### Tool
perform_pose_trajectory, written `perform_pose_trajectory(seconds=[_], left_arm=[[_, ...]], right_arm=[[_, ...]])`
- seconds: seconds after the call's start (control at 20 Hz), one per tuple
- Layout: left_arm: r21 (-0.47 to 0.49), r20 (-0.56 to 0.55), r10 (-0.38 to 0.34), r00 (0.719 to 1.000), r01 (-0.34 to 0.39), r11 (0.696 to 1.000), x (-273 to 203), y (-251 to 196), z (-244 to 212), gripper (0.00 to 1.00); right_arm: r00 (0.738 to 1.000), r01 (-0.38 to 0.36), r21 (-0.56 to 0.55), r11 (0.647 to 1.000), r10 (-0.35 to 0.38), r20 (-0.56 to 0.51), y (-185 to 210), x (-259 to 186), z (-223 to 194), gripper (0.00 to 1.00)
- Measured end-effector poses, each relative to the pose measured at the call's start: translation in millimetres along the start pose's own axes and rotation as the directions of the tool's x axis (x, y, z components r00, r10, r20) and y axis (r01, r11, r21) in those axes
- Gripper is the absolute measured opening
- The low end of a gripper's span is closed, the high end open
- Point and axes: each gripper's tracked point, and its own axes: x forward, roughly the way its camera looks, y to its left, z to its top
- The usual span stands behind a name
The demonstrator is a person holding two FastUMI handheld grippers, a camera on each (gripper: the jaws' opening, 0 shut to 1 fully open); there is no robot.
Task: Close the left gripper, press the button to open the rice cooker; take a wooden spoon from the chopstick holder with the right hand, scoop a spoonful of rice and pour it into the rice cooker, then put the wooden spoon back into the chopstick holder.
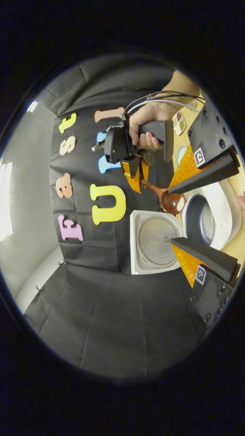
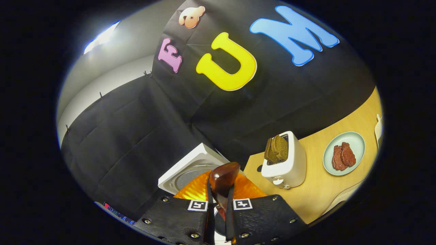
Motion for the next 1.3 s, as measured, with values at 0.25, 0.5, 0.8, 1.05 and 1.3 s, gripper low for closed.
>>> perform_pose_trajectory(seconds=[0.25, 0.5, 0.8, 1.05, 1.3], left_arm=[[0.004, 0.0, 0.002, 1.0, -0.002, 1.0, -3.5, 4.8, -2.1, 0.88], [-0.002, 0.0, 0.002, 1.0, -0.002, 1.0, -4.8, 9.1, -7.2, 0.89], [-0.002, -0.011, 0.014, 1.0, -0.014, 1.0, -5.4, 12.7, -10.7, 0.92], [-0.005, -0.006, 0.022, 1.0, -0.022, 1.0, -14.7, 15.5, -8.9, 0.89], [0.0, -0.008, 0.028, 1.0, -0.028, 1.0, -18.5, 17.6, -9.5, 0.85]], right_arm=[[1.0, 0.007, -0.143, 0.99, -0.006, 0.013, 14.2, 16.9, -20.4, 0.13], [1.0, 0.015, -0.336, 0.942, -0.007, 0.025, 25.7, 26.4, -36.5, 0.13], [1.0, -0.011, -0.466, 0.885, 0.002, -0.019, 34.8, 31.0, -56.5, 0.13], [1.0, -0.022, -0.516, 0.857, 0.013, -0.021, 39.4, 30.7, -60.5, 0.13], [1.0, -0.029, -0.546, 0.837, 0.023, -0.017, 42.5, 29.9, -61.1, 0.13]])
